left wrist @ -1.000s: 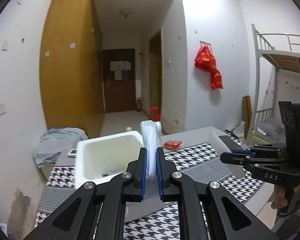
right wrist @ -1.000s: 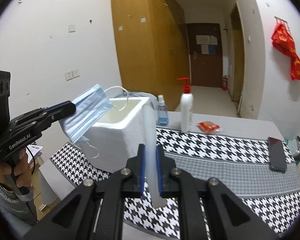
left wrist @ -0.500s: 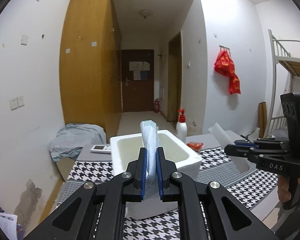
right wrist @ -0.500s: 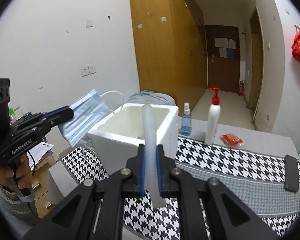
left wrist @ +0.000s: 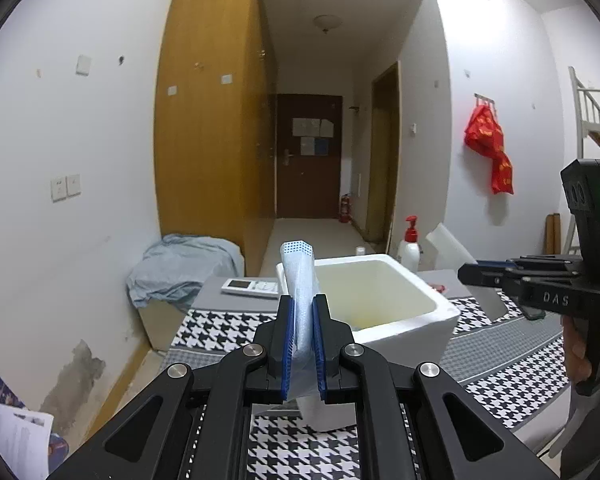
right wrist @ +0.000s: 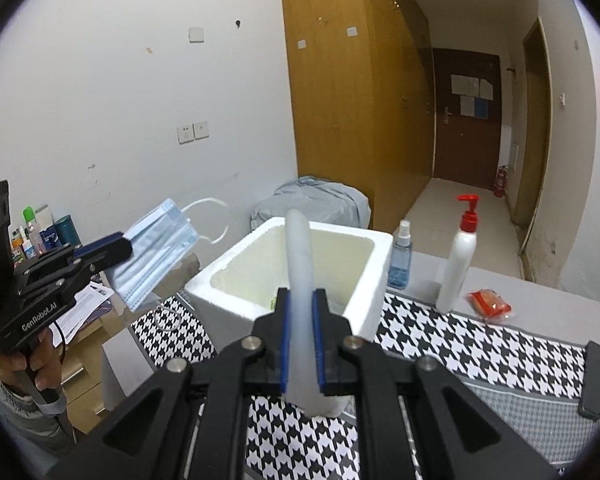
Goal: Organize soft objects
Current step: 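Carry the foam tube and mask with both tools over the foam box, then lower the foam tube into the box and open the right tool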
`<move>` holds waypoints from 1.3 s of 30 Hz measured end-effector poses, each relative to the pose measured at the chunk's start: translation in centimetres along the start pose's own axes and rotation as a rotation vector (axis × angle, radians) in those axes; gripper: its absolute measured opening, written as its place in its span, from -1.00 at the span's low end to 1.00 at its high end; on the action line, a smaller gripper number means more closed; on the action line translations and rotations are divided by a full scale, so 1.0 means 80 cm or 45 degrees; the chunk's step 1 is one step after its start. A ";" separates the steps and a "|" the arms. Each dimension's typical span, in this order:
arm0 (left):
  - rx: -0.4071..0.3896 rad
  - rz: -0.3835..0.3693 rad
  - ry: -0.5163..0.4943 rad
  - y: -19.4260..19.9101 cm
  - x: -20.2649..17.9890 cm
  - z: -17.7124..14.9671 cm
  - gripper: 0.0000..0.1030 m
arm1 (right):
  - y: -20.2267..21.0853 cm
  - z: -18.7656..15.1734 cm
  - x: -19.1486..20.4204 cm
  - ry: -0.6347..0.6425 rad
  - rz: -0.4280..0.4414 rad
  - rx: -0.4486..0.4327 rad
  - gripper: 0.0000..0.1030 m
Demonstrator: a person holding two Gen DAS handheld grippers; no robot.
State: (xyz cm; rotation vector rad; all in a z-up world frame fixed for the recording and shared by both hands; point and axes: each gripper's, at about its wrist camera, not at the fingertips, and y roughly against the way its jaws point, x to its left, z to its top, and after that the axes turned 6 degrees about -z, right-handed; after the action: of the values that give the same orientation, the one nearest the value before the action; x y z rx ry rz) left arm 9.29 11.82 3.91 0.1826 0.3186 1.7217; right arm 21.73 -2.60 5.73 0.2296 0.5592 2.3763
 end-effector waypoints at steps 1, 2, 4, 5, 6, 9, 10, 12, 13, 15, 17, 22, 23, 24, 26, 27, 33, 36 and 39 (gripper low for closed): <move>0.001 0.006 0.007 -0.001 0.003 -0.002 -0.80 | -0.004 0.003 0.001 -0.001 0.001 0.003 -0.75; 0.004 0.014 0.014 -0.002 0.008 -0.004 -0.80 | -0.008 0.006 0.001 -0.005 0.004 0.006 -0.75; 0.011 0.017 0.020 -0.004 0.012 -0.006 -0.80 | -0.017 0.011 0.004 -0.006 0.007 0.017 -0.75; 0.012 0.020 0.023 -0.005 0.015 -0.008 -0.80 | -0.022 0.013 0.005 -0.005 0.010 0.023 -0.75; 0.013 0.023 0.027 -0.006 0.018 -0.009 -0.80 | -0.026 0.015 0.007 -0.003 0.010 0.029 -0.75; 0.023 0.029 0.043 -0.011 0.027 -0.012 -0.80 | -0.037 0.020 0.013 0.008 0.016 0.043 -0.75; 0.027 0.033 0.047 -0.013 0.029 -0.012 -0.80 | -0.040 0.021 0.015 0.015 0.018 0.044 -0.75; 0.038 0.040 0.052 -0.019 0.034 -0.012 -0.80 | -0.046 0.022 0.019 0.028 0.019 0.050 -0.75; 0.039 0.041 0.057 -0.021 0.036 -0.012 -0.80 | -0.049 0.022 0.020 0.032 0.021 0.054 -0.75; 0.039 0.039 0.060 -0.024 0.039 -0.012 -0.80 | -0.055 0.024 0.020 0.031 0.022 0.064 -0.75; 0.042 0.038 0.059 -0.027 0.041 -0.013 -0.80 | -0.061 0.026 0.019 0.024 0.017 0.076 -0.75; 0.052 0.040 0.070 -0.032 0.047 -0.015 -0.80 | -0.075 0.028 0.016 0.011 0.016 0.100 -0.75; 0.055 0.040 0.073 -0.033 0.048 -0.016 -0.80 | -0.078 0.028 0.017 0.012 0.018 0.105 -0.75; 0.057 0.039 0.075 -0.034 0.048 -0.016 -0.80 | -0.081 0.029 0.017 0.013 0.019 0.110 -0.75; 0.060 0.038 0.074 -0.034 0.046 -0.016 -0.80 | -0.087 0.029 0.018 0.016 0.025 0.120 -0.75; 0.060 0.037 0.074 -0.034 0.046 -0.017 -0.80 | -0.089 0.030 0.019 0.015 0.027 0.123 -0.74; 0.066 0.039 0.086 -0.037 0.051 -0.018 -0.80 | -0.105 0.029 0.023 0.027 0.030 0.151 -0.74; 0.070 0.047 0.090 -0.039 0.053 -0.018 -0.80 | -0.109 0.029 0.024 0.032 0.032 0.154 -0.74; 0.072 0.049 0.093 -0.040 0.055 -0.018 -0.80 | -0.116 0.030 0.022 0.029 0.031 0.166 -0.74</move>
State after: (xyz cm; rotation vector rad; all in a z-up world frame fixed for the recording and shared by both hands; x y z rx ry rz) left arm 11.09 16.50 1.32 0.1677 0.4203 1.7615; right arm 26.48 5.62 3.69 0.2687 0.7267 2.3712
